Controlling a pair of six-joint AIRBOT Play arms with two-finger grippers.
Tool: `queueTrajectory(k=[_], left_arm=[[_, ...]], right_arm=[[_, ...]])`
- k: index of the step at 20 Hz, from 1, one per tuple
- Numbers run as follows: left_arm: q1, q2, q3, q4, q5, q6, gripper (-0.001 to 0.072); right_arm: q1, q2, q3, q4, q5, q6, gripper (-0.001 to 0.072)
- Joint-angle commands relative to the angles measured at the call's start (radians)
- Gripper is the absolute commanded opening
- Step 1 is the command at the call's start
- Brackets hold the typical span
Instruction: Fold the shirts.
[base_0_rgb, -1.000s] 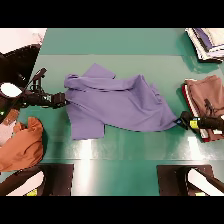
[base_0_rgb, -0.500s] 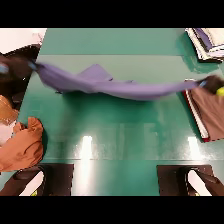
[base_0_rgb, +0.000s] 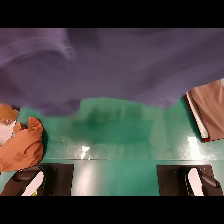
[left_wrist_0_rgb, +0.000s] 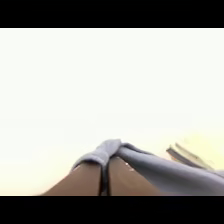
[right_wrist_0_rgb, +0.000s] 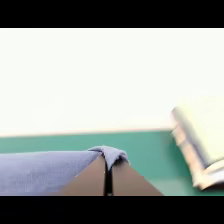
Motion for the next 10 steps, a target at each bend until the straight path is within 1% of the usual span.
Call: queueTrajectory(k=[1, 3, 6, 8, 10], left_arm=[[0.0, -0.01, 0.058, 0.016, 0.003, -0.014, 0.0022], [0.0, -0.018, -0.048, 0.018, -0.022, -0.014, 0.0023], [0.0, -0.085, -0.25, 0.016, -0.121, -0.014, 0.0023], [0.0, -0.154, -0.379, 0.017, -0.164, -0.013, 0.0024], [0.0, -0.232, -0.491, 0.017, -0.171, -0.006, 0.0024]], right_arm=[[-0.095, -0.04, 0.179, 0.0, 0.098, 0.001, 0.0016], [-0.095, -0.114, 0.253, 0.009, 0.18, 0.011, 0.0015], [-0.095, -0.25, 0.289, 0.009, 0.329, 0.052, 0.0015], [-0.08, -0.331, 0.228, 0.002, 0.39, 0.064, 0.0015], [-0.014, -0.414, 0.121, -0.006, 0.418, 0.065, 0.0015]])
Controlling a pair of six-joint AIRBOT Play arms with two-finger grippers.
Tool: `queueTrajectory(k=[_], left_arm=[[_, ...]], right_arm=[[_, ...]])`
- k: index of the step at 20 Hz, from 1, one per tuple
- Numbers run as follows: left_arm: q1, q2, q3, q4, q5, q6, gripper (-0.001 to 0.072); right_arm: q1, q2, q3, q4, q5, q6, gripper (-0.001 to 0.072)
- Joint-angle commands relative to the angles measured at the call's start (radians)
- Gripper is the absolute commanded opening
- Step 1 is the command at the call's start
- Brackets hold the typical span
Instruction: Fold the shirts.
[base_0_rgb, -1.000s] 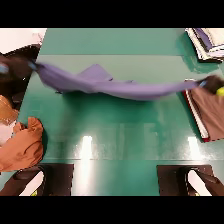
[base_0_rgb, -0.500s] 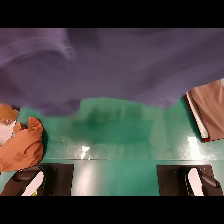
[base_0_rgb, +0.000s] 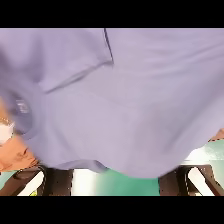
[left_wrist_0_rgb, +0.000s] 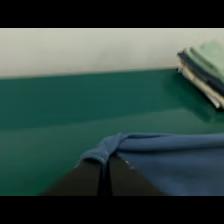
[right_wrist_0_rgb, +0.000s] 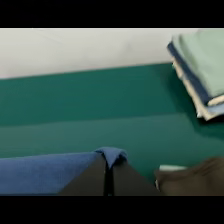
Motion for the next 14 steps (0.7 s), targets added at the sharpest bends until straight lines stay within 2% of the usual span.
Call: queueTrajectory(k=[1, 4, 6, 10, 14], left_arm=[[0.001, -0.121, -0.198, 0.003, -0.046, 0.008, 0.0024], [0.001, -0.261, -0.279, 0.003, -0.033, 0.057, 0.0024], [0.001, -0.371, -0.285, 0.008, 0.01, 0.06, 0.0024], [0.001, -0.559, -0.269, 0.008, 0.257, 0.104, 0.0024], [0.001, -0.673, -0.187, 0.009, 0.342, 0.149, 0.0024]], right_arm=[[0.09, -0.15, -0.14, -0.038, 0.099, 0.016, 0.0015], [0.264, -0.283, -0.306, -0.249, 0.089, 0.054, 0.0015], [0.365, -0.394, -0.37, -0.345, 0.032, 0.063, 0.0015], [0.47, -0.629, -0.318, -0.339, -0.176, 0.066, 0.0015], [0.518, -0.783, -0.138, -0.34, -0.267, 0.065, 0.0015]])
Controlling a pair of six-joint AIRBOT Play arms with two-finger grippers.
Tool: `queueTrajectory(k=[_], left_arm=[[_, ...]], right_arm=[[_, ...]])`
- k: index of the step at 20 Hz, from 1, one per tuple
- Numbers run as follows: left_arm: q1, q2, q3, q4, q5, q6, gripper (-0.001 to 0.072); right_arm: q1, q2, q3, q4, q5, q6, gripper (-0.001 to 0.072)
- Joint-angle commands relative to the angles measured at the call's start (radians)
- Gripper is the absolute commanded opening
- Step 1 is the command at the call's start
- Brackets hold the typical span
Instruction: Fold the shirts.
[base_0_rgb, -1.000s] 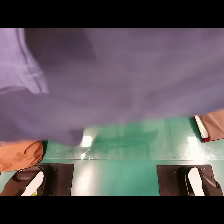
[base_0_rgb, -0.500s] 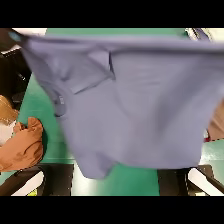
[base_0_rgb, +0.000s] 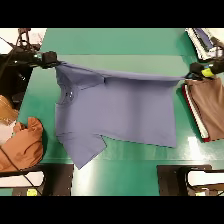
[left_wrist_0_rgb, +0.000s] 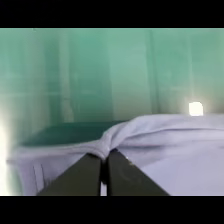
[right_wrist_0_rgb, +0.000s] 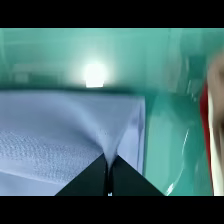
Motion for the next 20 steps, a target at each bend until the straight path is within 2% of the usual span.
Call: queueTrajectory(k=[1, 4, 7, 10, 14, 18, 19, 20], left_arm=[[0.003, -0.086, 0.043, -0.002, 0.116, 0.059, 0.0024], [0.026, -0.078, 0.063, 0.002, 0.072, 0.057, 0.0025], [0.061, -0.073, 0.06, 0.009, -0.122, 0.058, 0.0024], [0.06, -0.073, -0.002, 0.021, -0.259, 0.097, 0.0024], [0.056, -0.074, -0.187, 0.022, -0.251, 0.109, 0.0024], [0.056, -0.075, -0.282, 0.023, -0.206, 0.08, 0.0028], [0.056, -0.075, -0.281, 0.026, -0.206, 0.072, 0.0182], [0.056, -0.074, -0.277, 0.026, -0.214, 0.071, 0.0491]], right_arm=[[0.053, -0.126, 0.13, -0.015, -0.09, 0.002, 0.0015], [0.052, -0.132, 0.201, -0.016, -0.068, 0.001, 0.0015], [0.056, -0.132, 0.195, -0.023, 0.035, 0.001, 0.0015], [0.083, -0.093, 0.06, -0.024, 0.023, 0.001, 0.0015], [0.113, -0.008, -0.18, -0.022, -0.085, 0.002, 0.0015], [0.129, 0.029, -0.302, -0.013, -0.113, 0.002, 0.0017], [0.129, 0.035, -0.315, -0.014, -0.109, 0.005, 0.0039], [0.128, 0.044, -0.32, -0.015, -0.098, 0.005, 0.0246]])
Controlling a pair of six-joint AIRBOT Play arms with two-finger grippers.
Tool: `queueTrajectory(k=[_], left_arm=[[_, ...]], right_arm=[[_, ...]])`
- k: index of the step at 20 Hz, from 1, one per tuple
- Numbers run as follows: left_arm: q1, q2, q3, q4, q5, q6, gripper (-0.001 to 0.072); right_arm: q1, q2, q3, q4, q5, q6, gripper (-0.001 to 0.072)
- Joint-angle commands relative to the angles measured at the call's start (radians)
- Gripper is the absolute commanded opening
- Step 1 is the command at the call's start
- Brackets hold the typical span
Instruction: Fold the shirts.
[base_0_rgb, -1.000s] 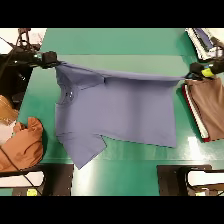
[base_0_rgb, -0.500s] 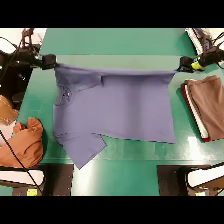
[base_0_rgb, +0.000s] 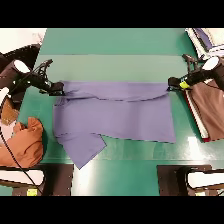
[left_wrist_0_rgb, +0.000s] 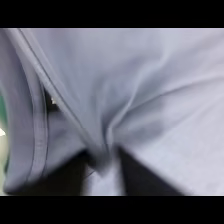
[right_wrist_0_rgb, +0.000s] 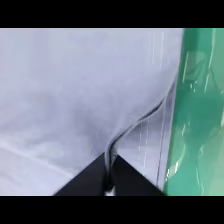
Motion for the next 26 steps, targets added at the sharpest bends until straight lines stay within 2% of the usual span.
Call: queueTrajectory(k=[1, 2, 6, 12, 16, 19, 26], left_arm=[[0.006, 0.005, -0.029, 0.002, -0.023, -0.041, 0.0532], [0.012, 0.013, -0.028, 0.008, -0.046, -0.043, 0.0489], [0.03, 0.169, -0.106, 0.115, -0.118, -0.072, 0.049], [0.03, 0.563, -0.526, 0.117, -0.209, -0.196, 0.049], [0.03, 0.737, -0.718, 0.101, -0.252, -0.269, 0.049], [0.03, 0.76, -0.809, 0.043, -0.222, -0.273, 0.0491], [0.029, 0.76, -0.924, -0.028, -0.043, -0.275, 0.049]], right_arm=[[-0.003, 0.039, -0.061, 0.003, 0.005, 0.003, 0.0356], [-0.015, 0.062, -0.061, 0.002, 0.022, 0.003, 0.0356], [-0.092, 0.212, -0.106, 0.003, 0.075, 0.002, 0.0356], [-0.129, 0.427, -0.311, 0.005, 0.031, 0.002, 0.0357], [-0.127, 0.47, -0.341, 0.01, 0.013, 0.002, 0.0356], [-0.127, 0.47, -0.341, 0.058, 0.01, 0.001, 0.0356], [-0.072, 0.47, -0.341, 0.058, 0.009, 0.001, 0.0356]])
